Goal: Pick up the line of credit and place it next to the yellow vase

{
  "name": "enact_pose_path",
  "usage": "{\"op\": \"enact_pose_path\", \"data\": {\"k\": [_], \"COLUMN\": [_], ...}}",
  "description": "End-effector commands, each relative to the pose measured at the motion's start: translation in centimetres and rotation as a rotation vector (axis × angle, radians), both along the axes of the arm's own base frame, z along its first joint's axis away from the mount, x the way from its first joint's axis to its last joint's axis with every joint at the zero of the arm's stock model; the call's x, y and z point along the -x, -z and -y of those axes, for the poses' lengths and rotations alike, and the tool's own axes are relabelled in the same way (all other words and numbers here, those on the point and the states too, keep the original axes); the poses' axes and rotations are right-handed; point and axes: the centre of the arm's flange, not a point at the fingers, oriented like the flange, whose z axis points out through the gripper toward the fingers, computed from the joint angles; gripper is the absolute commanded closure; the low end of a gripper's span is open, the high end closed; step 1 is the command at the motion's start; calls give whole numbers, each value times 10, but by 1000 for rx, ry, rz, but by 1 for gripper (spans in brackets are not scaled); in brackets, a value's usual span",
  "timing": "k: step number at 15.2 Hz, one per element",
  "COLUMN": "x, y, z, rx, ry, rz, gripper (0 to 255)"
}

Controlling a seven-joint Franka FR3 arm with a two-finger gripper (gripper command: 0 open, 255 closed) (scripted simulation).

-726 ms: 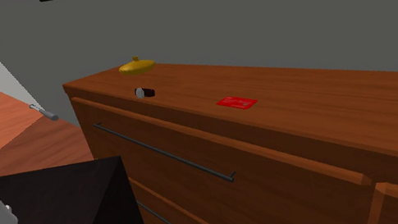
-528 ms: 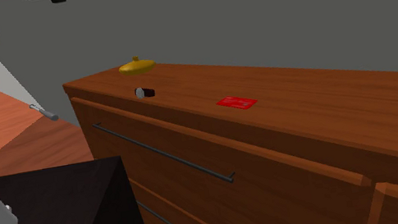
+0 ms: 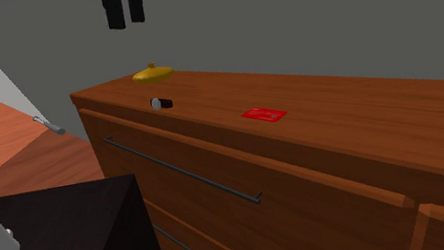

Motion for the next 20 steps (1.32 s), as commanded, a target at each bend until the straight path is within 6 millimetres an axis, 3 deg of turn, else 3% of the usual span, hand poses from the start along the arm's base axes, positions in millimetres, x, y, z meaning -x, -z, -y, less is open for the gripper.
{"op": "enact_pose_path", "data": {"k": [1,10,20], "x": [-27,-140,-242], "y": [15,92,196], "z": [-6,-17,-3], "rx": [-14,-77,-143], "ry": [62,325,608], "rz": [-42,-225,-421], "gripper": [0,0,0]}}
